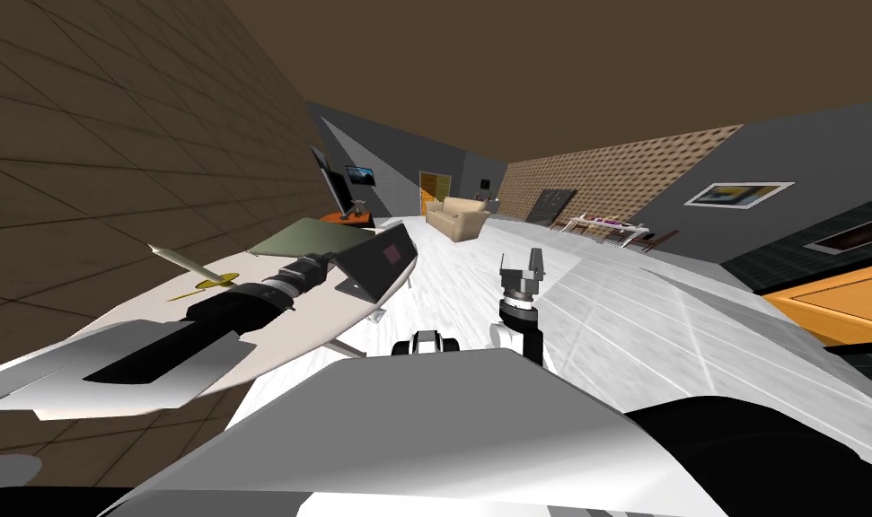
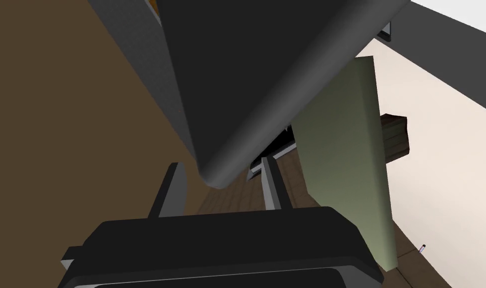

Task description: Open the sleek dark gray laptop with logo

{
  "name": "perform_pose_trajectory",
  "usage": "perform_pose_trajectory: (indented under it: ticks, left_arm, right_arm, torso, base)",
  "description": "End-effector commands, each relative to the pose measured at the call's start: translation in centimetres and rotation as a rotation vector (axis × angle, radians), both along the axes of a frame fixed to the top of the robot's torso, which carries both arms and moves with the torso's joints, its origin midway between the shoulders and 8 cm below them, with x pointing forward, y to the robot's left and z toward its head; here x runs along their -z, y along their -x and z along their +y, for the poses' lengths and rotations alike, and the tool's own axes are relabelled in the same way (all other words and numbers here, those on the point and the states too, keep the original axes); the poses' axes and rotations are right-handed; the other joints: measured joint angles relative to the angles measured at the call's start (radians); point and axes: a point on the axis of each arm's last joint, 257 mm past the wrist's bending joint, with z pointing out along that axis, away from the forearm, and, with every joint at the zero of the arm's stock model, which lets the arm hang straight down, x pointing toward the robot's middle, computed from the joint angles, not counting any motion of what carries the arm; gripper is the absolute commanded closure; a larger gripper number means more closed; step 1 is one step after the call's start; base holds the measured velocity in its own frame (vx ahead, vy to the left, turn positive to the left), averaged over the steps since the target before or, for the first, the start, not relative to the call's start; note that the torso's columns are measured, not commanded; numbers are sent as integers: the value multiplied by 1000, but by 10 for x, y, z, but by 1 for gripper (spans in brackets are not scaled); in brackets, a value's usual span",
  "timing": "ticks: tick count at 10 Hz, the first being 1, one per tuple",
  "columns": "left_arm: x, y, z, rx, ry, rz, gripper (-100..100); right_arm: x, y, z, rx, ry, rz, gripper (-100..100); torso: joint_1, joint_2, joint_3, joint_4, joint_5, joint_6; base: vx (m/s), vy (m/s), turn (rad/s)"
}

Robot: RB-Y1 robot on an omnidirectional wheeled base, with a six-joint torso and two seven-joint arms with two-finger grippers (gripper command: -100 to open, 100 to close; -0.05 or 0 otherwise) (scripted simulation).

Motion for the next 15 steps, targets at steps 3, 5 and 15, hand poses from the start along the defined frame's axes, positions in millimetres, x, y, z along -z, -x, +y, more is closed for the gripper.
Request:
perform_pose_trajectory:
  ticks: [3, 5, 15]
  left_arm:
    - [26, 4, -2, -17, 164, 62, 100]
    - [39, 7, -4, -25, 243, 93, 100]
    - [120, 15, -13, -88, 658, 219, 100]
  right_arm:
    - [0, 0, 0, 0, 0, 0, 0]
    - [0, 0, 0, 0, 0, 0, 0]
    - [0, 0, 0, 0, 0, 0, 0]
  torso:
    - [-2, 1, 0, 2, -1, 1]
    - [-3, 0, 0, 0, -1, 2]
    - [-4, 2, -1, 5, -5, 0]
  base:
    - [30, 119, -37]
    - [32, 112, -23]
    - [4, 94, -56]
